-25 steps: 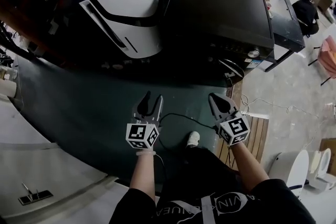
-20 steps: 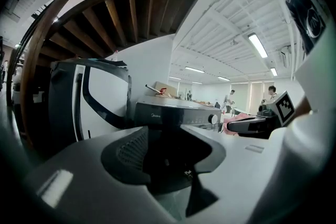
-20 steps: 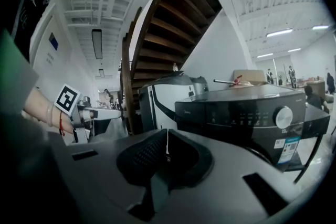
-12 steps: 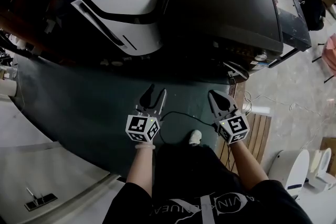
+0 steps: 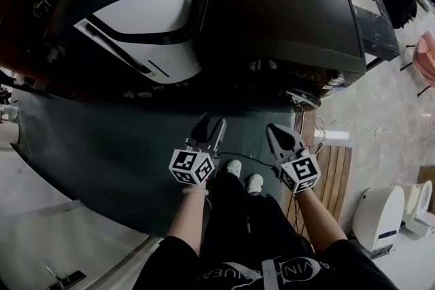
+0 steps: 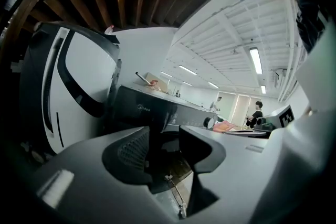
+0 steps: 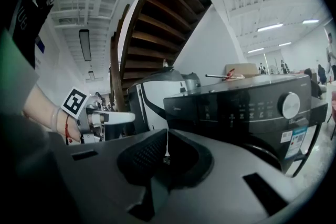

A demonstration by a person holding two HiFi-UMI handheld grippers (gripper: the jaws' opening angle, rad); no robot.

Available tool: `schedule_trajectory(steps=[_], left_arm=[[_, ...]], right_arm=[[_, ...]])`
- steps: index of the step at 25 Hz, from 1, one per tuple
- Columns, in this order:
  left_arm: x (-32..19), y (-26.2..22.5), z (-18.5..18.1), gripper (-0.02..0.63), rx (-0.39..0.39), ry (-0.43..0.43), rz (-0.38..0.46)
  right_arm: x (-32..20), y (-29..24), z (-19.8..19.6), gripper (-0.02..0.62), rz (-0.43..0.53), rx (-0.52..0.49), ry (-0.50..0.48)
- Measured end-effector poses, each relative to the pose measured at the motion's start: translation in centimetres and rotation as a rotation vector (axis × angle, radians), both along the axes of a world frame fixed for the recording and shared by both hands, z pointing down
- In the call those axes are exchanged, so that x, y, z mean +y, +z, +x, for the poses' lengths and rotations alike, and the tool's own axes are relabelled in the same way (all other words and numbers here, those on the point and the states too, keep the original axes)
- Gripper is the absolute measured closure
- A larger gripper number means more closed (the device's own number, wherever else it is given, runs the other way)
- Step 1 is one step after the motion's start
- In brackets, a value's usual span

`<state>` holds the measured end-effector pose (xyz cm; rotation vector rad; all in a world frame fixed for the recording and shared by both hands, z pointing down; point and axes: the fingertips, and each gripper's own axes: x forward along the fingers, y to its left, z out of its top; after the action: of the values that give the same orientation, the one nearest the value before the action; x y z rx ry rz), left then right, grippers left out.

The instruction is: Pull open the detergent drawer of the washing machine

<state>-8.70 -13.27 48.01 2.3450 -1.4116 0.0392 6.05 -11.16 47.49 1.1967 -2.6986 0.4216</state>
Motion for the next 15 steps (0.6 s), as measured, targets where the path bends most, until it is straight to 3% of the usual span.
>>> schedule_trajectory(steps=[4, 11, 15], left_arm=[[-2.4, 1.5, 0.6, 0.437, 0.038, 0.039, -0.027], [-6.4, 3.3, 0.4, 0.437, 0.270, 0.037, -0.053], [-8.0, 4.8, 0.7, 0.437, 0.317, 0.058, -0.073]], right_arm=[[-1.6, 0.6, -0.7, 0.583, 0.000, 0.010, 0.012], [-3.6, 2.5, -2.0, 0.583, -0.009, 0.008, 0.042], [-4.1, 3.7, -2.3, 0.583, -0.031, 0.010, 0.057]])
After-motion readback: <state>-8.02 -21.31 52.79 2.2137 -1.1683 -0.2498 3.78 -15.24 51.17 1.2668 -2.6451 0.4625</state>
